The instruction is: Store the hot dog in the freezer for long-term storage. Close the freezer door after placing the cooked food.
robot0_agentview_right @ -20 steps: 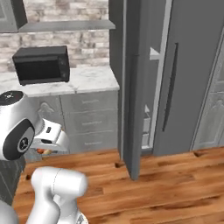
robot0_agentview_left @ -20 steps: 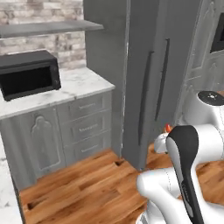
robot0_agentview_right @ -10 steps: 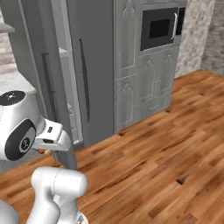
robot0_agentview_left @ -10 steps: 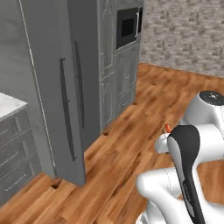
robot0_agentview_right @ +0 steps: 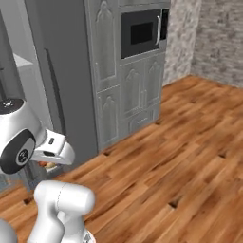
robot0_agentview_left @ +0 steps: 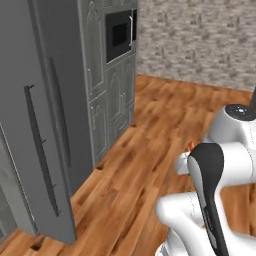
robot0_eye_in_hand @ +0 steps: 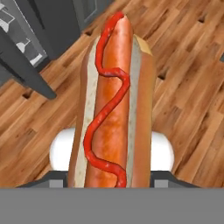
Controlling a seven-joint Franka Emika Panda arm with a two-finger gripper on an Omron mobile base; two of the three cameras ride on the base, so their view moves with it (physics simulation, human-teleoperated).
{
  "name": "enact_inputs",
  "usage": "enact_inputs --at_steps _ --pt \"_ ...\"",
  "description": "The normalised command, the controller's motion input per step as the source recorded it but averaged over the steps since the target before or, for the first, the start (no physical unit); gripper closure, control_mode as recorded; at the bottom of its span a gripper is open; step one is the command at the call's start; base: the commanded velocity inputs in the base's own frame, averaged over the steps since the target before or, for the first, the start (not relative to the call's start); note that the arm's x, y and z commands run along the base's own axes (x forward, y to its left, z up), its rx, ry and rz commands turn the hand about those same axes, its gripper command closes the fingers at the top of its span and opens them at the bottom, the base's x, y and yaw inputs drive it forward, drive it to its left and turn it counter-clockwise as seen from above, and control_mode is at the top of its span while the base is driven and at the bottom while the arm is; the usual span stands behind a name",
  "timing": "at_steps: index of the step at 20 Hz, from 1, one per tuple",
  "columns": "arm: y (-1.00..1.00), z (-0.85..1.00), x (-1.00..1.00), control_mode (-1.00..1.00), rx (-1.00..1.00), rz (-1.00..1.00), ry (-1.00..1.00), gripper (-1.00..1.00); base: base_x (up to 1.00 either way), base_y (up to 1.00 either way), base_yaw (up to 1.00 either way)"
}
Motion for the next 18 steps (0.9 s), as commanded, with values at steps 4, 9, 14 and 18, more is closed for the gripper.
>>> enact_inputs --at_steps 4,9,14,18 --pt "0.0 0.0 0.0 1.0 0.0 0.0 0.0 1.0 1.0 -0.21 0.21" --pt "0.0 0.0 0.0 1.0 0.0 0.0 0.0 1.0 0.96 -0.42 0.53" --pt "0.0 0.0 0.0 1.0 0.0 0.0 0.0 1.0 0.73 -0.6 0.68" --pt "0.0 0.0 0.0 1.0 0.0 0.0 0.0 1.0 0.57 -0.32 0.84"
